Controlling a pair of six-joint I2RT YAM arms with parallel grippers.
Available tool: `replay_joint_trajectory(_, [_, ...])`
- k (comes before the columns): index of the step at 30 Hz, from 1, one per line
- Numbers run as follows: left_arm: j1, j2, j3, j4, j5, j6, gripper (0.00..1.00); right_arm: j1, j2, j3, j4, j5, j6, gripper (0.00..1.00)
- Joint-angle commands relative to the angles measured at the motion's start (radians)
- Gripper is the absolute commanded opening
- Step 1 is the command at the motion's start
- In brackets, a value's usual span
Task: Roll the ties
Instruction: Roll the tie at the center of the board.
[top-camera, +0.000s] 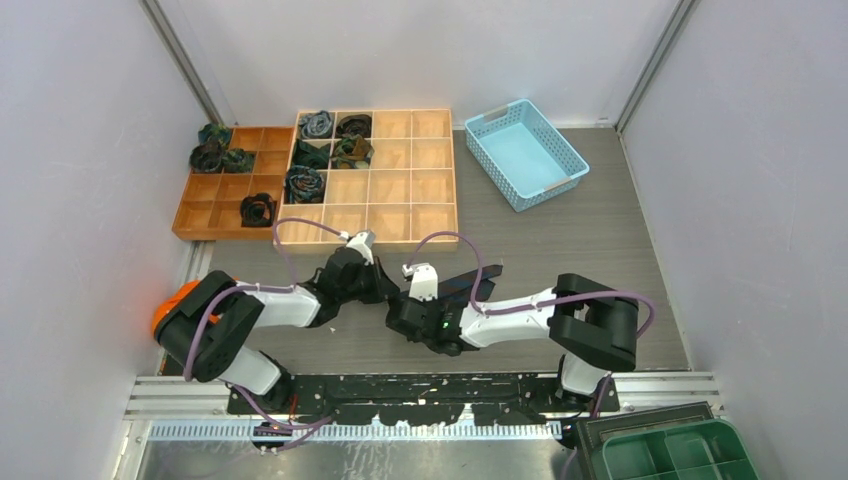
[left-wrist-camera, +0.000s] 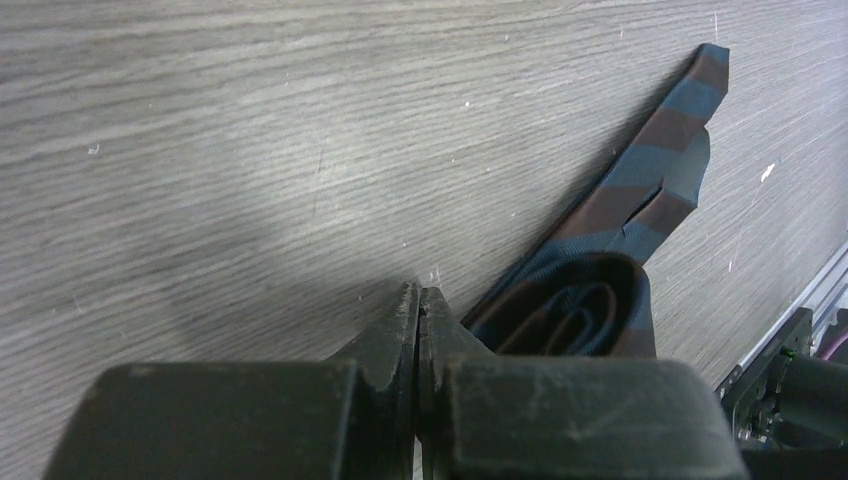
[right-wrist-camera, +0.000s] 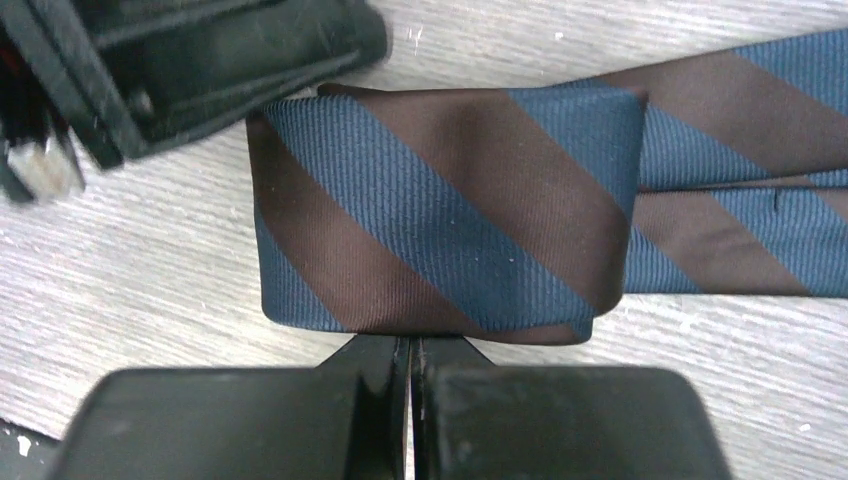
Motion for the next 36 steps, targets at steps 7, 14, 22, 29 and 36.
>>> replay_joint_trajectory(7, [-0.008, -0.097, -0.076, -0.091, -0.051, 0.007, 0.00, -0.031, 0.027, 0.035, -0.009, -0.008, -0.057, 0.01])
replay_joint_trajectory(14, [-0.004, -0.391, 0.104, -0.583, -0.456, -0.062, 0.00, 0.062, -0.116, 0.143, -0.304, 0.128, -0.071, 0.03])
replay_joint_trajectory(22, [-0.006, -1.008, 0.257, -1.102, -0.823, -0.107, 0.00, 0.123, -0.038, 0.426, -0.668, 0.238, -0.192, 0.30])
replay_joint_trajectory(29, [-0.007, -1.231, 0.393, -1.321, -0.900, -0.100, 0.00, 0.135, 0.191, 0.612, -0.686, 0.321, -0.381, 0.73])
replay_joint_trajectory(36, [-0.007, -1.221, 0.424, -1.366, -0.915, -0.093, 0.00, 0.134, 0.333, 0.702, -0.630, 0.319, -0.490, 0.82])
